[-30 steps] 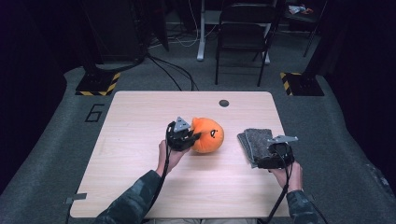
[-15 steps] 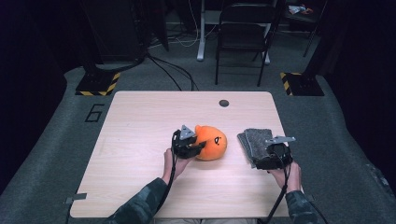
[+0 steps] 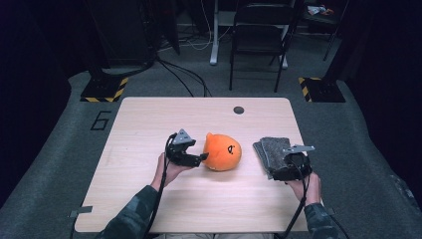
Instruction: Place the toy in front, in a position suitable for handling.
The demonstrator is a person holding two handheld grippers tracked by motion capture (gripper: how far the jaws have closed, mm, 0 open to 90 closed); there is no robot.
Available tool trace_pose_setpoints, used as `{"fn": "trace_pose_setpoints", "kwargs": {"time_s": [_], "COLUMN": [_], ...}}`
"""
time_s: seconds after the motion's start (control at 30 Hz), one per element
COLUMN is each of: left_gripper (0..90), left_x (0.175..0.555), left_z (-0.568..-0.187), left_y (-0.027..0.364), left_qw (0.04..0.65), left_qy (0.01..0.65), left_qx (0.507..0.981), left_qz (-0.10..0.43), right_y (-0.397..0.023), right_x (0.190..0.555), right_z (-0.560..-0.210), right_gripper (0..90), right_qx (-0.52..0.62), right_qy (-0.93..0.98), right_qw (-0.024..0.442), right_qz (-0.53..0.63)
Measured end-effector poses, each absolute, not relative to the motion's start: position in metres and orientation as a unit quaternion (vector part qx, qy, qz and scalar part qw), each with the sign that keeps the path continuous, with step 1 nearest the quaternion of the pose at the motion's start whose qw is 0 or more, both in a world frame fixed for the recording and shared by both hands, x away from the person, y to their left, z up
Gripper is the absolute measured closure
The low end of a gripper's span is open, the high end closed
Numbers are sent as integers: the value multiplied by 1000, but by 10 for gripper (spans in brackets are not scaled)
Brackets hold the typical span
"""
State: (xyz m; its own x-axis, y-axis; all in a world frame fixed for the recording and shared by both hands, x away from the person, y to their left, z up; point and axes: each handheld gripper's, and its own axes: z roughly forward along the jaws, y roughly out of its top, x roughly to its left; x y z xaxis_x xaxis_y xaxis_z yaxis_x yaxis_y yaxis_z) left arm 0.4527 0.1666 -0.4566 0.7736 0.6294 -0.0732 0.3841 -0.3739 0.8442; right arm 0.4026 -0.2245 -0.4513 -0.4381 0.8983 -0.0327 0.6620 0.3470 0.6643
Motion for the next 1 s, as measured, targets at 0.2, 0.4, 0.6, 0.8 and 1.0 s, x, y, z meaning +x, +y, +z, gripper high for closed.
{"fn": "trace_pose_setpoints", "kwargs": {"time_s": [0.2,0.4,0.6,0.8,1.0], "left_gripper": [234,343,559,731,769], "left_x": [453,456,451,448,443], "left_z": [-467,-479,-485,-487,-480], "left_y": [158,150,146,146,141], "left_qw": [440,427,430,439,460], "left_qy": [277,260,249,261,293], "left_qx": [845,858,859,849,823], "left_qz": [126,117,124,136,158], "right_y": [-224,-227,-228,-227,-228], "right_x": [403,402,402,404,403], "right_z": [-452,-453,-454,-457,-457], "right_gripper": [88,87,87,88,89], "right_qx": [489,493,497,491,496], "right_qy": [797,795,794,799,796], "right_qw": [201,199,196,198,197], "right_qz": [291,291,289,284,287]}}
